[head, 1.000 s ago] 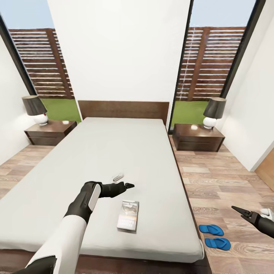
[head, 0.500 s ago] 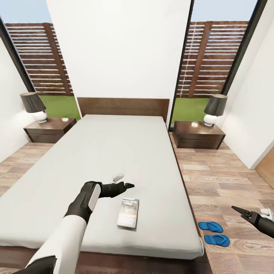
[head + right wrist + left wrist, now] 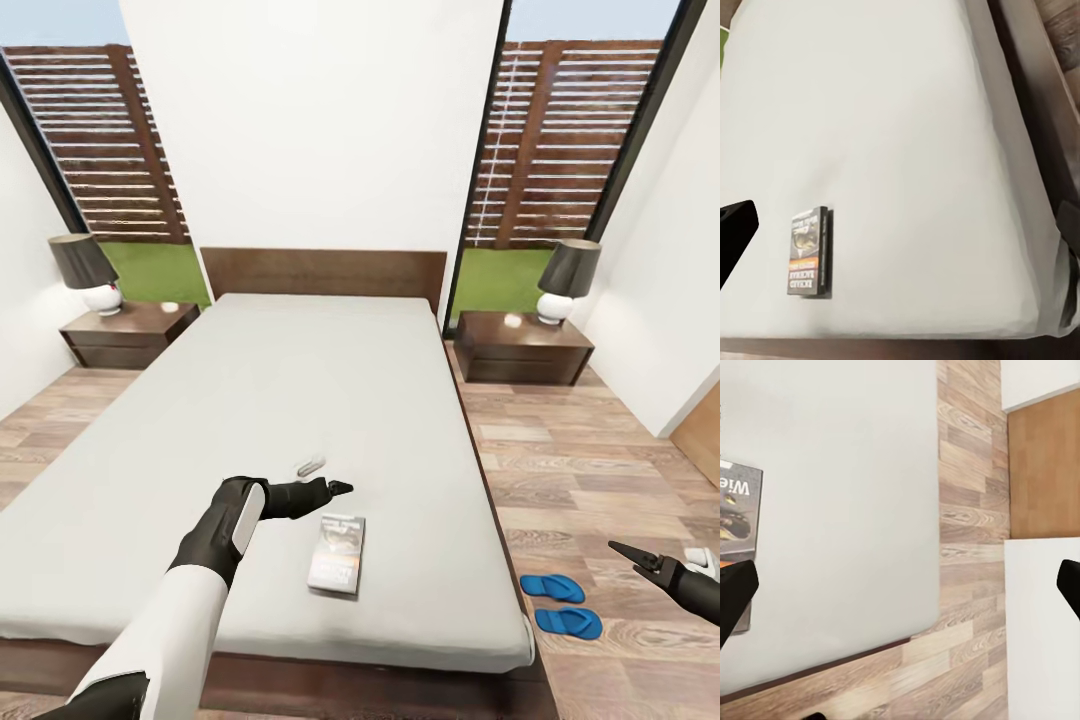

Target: In the bedroom, move the book from the bed onto either nightstand, and place the two sandals side by side next to the bed.

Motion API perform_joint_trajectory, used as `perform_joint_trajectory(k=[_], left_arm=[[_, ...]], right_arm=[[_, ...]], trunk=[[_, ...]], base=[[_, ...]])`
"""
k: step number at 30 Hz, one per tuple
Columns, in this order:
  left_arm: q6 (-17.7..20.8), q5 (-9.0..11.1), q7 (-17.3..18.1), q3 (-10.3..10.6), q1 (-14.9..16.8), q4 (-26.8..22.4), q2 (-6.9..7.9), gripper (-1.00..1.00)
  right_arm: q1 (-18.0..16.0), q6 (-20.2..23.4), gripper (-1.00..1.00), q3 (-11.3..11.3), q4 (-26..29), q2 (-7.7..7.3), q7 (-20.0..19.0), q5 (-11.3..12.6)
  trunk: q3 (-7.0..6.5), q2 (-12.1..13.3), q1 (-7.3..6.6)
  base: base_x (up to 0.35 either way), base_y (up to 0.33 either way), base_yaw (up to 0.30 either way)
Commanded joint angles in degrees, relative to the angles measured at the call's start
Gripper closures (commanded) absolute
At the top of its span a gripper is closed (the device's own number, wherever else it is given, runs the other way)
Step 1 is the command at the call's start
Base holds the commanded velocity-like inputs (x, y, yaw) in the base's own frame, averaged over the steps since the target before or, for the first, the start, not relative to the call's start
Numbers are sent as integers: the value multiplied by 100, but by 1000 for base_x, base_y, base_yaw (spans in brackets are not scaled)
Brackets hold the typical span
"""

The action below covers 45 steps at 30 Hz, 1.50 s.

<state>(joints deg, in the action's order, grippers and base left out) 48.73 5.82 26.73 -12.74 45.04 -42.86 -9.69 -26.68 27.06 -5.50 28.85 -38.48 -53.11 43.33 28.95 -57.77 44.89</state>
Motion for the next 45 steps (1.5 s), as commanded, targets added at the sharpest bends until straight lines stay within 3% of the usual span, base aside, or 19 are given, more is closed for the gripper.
perform_joint_trajectory(k=[1, 19, 29, 37, 45], left_arm=[[28, 34, -6, -27, 4, -3, -6, -100], [-39, 34, -7, -27, 4, 65, -6, -100], [-53, 34, -8, -27, 4, 64, -6, -100], [-326, 40, -10, -27, 4, 67, -6, -100], [-362, 42, -9, -27, 4, 67, -6, -100]], right_arm=[[-4, 45, -100, -3, -2, -1, -6, 35], [-4, 45, -100, -3, -2, 64, -5, 30], [-4, 45, -100, -10, 4, 69, -6, -136], [-4, 45, -100, -12, 6, 69, -6, -140], [-4, 45, -100, -12, 6, 69, -6, -140]], trunk=[[15, -4, 0], [175, -4, 0], [262, -4, 0], [276, -4, 0], [276, -4, 0]], base=[[0, 0, 0], [0, 0, 0], [39, 0, 0], [105, 0, 0], [40, 0, 0]])
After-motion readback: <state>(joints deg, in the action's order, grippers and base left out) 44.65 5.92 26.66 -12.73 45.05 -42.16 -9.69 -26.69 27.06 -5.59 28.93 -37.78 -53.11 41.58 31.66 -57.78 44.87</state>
